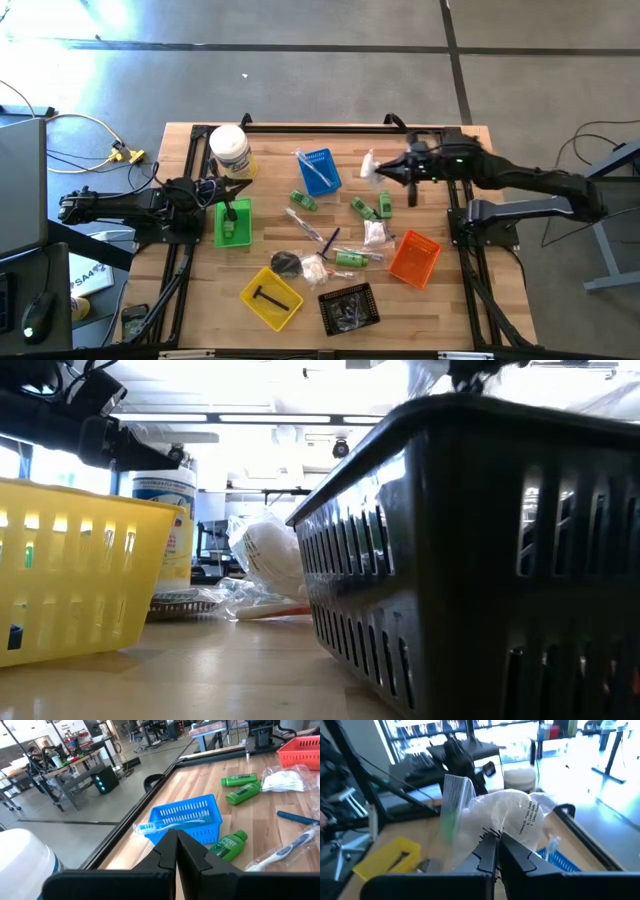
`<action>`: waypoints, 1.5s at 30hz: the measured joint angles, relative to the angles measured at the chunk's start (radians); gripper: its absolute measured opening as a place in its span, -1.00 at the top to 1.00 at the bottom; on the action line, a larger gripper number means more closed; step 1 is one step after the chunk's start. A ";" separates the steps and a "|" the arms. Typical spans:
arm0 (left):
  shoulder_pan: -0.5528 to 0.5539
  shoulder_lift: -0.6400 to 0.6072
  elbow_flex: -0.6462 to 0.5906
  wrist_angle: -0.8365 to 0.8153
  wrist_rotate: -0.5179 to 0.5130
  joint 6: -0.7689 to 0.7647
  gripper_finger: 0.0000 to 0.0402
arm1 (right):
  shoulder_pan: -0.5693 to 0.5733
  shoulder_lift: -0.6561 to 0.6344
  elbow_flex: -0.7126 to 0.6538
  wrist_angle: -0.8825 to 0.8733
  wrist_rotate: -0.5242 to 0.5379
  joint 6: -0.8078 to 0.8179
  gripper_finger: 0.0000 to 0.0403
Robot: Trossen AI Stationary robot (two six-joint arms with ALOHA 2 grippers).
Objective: Pick & Place Travel size toiletries
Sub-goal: Put the white cotton pack into the orange bin
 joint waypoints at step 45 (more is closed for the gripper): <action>0.000 0.000 0.000 0.007 0.000 -0.008 1.00 | -0.014 -0.836 -0.453 -0.103 0.128 0.063 0.95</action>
